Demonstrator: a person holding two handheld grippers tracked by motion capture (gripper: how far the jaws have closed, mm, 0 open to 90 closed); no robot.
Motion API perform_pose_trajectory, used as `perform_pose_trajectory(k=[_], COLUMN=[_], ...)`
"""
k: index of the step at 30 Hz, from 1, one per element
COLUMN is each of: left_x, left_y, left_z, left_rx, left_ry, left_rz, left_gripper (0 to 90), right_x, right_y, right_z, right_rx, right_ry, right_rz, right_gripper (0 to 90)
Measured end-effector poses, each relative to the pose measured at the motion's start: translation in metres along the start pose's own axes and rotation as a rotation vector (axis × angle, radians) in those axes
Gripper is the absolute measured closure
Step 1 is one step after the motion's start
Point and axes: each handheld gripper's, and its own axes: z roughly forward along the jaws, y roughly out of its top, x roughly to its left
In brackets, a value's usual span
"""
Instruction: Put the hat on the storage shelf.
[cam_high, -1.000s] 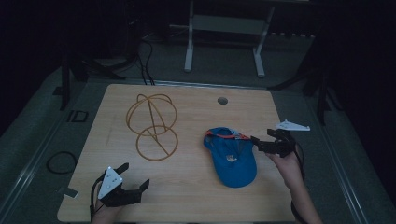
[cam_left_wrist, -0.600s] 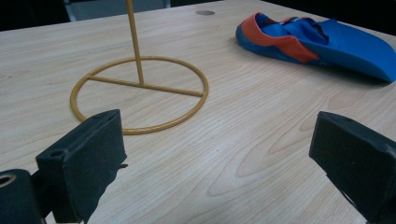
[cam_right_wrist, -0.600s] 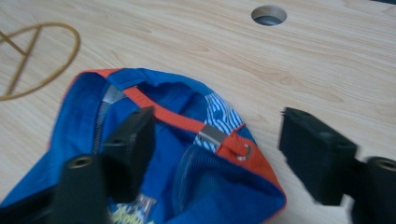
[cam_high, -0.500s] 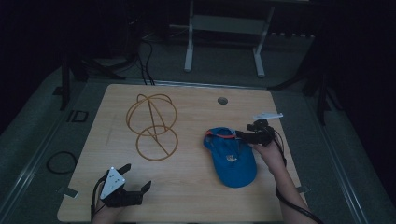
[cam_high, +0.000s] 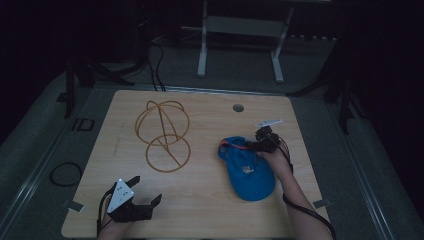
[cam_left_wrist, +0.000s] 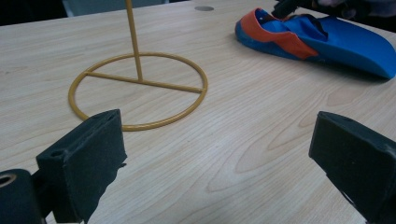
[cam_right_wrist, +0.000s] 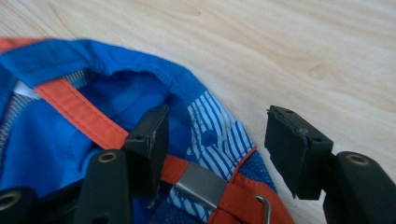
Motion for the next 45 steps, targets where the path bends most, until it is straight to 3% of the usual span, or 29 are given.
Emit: perform_pose_trajectory(k=[6, 9, 13, 17, 22, 31, 37, 40, 45], left_x=[0.0, 0.0, 0.0, -0.001, -0.001, -0.003, -0.008, -0.011, -0.014], left_y=[0.0, 0.0, 0.0, 0.0, 0.0, 0.008, 0.022, 0.032, 0.051], left_z=[-0.001, 0.0, 0.0, 0.001, 0.001, 0.002, 0.001, 0.002, 0.003], left_rx=[0.003, 0.009, 0.015, 0.018, 0.024, 0.032, 0.014, 0.013, -0.001], left_ry=[0.0, 0.0, 0.001, 0.002, 0.006, -0.003, -0.021, -0.025, -0.031], left_rz=[-0.001, 0.001, 0.003, 0.003, -0.004, -0.031, -0.053, -0.038, -0.017], left_gripper=[4.8, 4.8, 4.8, 4.8, 4.8, 4.8, 4.8, 4.8, 4.8], right_x=[0.005, 0.005, 0.006, 0.014, 0.02, 0.022, 0.024, 0.026, 0.029], right_y=[-0.008, -0.011, -0.013, -0.013, -0.01, 0.0, 0.008, 0.012, 0.017], right_z=[0.01, 0.011, 0.009, 0.008, 0.005, -0.043, -0.079, -0.093, -0.115], right_rx=[0.05, 0.045, 0.029, 0.036, 0.042, -0.105, -0.198, -0.223, -0.278], right_ry=[-0.021, -0.023, -0.002, 0.005, -0.009, 0.009, 0.019, 0.006, 0.023], right_rz=[-0.039, -0.046, -0.047, -0.092, -0.081, -0.073, -0.079, -0.097, -0.098], right_gripper=[39.2, 41.3, 60.1, 80.1, 84.4, 84.6, 84.6, 84.6, 84.6])
